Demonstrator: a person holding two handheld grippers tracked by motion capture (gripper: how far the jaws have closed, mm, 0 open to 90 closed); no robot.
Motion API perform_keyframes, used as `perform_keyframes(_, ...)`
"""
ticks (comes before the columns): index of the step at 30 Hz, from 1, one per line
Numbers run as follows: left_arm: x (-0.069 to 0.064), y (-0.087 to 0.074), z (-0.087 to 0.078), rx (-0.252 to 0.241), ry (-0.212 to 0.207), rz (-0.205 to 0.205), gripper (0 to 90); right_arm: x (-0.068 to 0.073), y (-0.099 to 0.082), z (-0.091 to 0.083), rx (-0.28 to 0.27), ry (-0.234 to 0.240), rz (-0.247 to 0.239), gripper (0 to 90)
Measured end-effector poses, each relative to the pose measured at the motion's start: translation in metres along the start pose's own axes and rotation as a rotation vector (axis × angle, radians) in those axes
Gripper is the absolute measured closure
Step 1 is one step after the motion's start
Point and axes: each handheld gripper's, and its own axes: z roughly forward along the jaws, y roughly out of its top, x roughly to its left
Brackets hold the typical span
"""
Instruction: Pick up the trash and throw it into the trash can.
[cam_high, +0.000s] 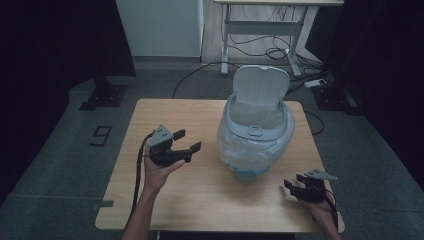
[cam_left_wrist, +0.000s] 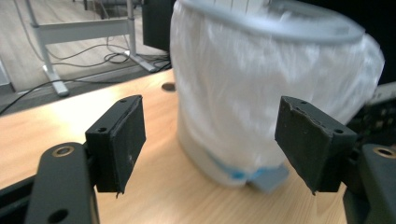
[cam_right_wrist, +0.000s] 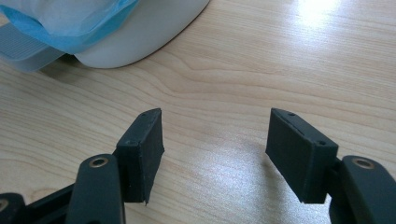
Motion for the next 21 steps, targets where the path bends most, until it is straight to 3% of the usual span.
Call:
perform_keyframes(4,0.000,-0.026,-0.009,0.029,0.013,-0.003,24.5,0.000,0.000,0.001,0.004,-0.001,0.000,35.9)
perform_keyframes(10,0.003,-0.061,-0.009,0.066,0.013,-0.046,25.1,0.001,-0.001,0.002,0.015,0.000,-0.005,35.8)
perform_keyframes(12,0.005,-0.068,-0.005,0.102,0.024,-0.044,24.9,0.001,-0.001,0.003,0.021,0.005,-0.011,35.5)
perform_keyframes(16,0.008,-0.079,-0.001,0.129,0.047,-0.062,25.2,0.001,-0.001,0.004,0.028,0.005,-0.020,35.4)
perform_keyframes(21,0.008,-0.083,0.001,0.133,0.049,-0.077,25.1,0.000,0.000,0.004,0.027,0.010,-0.015,34.6)
